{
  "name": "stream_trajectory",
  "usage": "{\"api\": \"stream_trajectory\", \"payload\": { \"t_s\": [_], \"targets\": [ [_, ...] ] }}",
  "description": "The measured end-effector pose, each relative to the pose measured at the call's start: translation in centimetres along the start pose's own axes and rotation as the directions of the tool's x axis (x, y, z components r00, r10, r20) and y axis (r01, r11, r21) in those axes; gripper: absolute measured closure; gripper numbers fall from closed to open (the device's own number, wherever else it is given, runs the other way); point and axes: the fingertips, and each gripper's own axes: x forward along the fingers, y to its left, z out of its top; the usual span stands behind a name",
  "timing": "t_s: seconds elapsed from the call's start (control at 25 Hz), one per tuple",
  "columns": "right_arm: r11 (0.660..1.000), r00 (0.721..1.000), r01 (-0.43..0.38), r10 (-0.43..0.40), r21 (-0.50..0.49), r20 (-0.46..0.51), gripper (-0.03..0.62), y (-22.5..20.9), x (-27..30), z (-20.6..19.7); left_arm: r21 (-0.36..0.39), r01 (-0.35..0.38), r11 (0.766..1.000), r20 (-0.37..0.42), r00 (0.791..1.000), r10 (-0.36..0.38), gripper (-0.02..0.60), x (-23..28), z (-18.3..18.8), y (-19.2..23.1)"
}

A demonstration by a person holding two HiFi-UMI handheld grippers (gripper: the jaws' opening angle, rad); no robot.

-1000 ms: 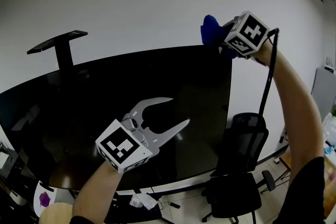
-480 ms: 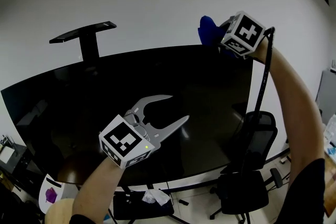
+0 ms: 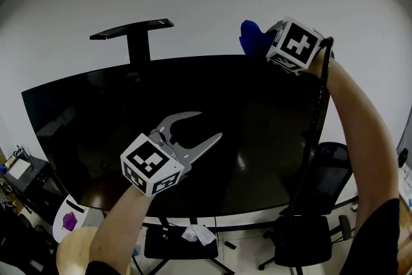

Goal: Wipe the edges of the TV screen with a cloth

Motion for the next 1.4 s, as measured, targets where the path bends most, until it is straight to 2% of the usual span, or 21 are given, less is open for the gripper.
{"api": "stream_trajectory", "payload": {
  "t_s": [0.16,0.4,0.76,1.0,1.16,1.4],
  "targets": [
    [0.999,1.0,0.006,-0.004,-0.046,0.028,0.448,0.9,-0.2,2.2,-0.009,-0.039,0.999,-0.017,0.999,0.039,0.388,-2.1,-0.5,0.0],
    [0.998,0.998,-0.02,0.023,-0.061,0.05,0.448,2.6,0.6,6.0,-0.01,-0.062,0.998,-0.033,0.998,0.062,0.388,-5.4,-1.0,1.6],
    [1.0,0.999,-0.018,0.018,0.009,0.029,0.448,5.0,2.3,12.9,0.005,-0.025,1.0,-0.068,0.997,0.025,0.387,-13.4,-2.0,5.5],
    [1.0,0.999,-0.002,0.001,0.019,0.048,0.448,7.3,3.4,19.0,0.006,-0.033,0.999,-0.075,0.997,0.034,0.387,-19.5,-2.8,8.4],
    [1.0,0.999,-0.013,0.014,-0.017,0.041,0.448,8.8,4.1,22.5,-0.009,-0.061,0.998,-0.077,0.995,0.061,0.387,-22.6,-3.7,9.6],
    [0.997,0.996,-0.051,0.055,-0.054,0.069,0.448,10.2,5.0,26.5,-0.033,-0.143,0.989,-0.083,0.987,0.139,0.387,-25.2,-4.5,11.3]
  ]
}}
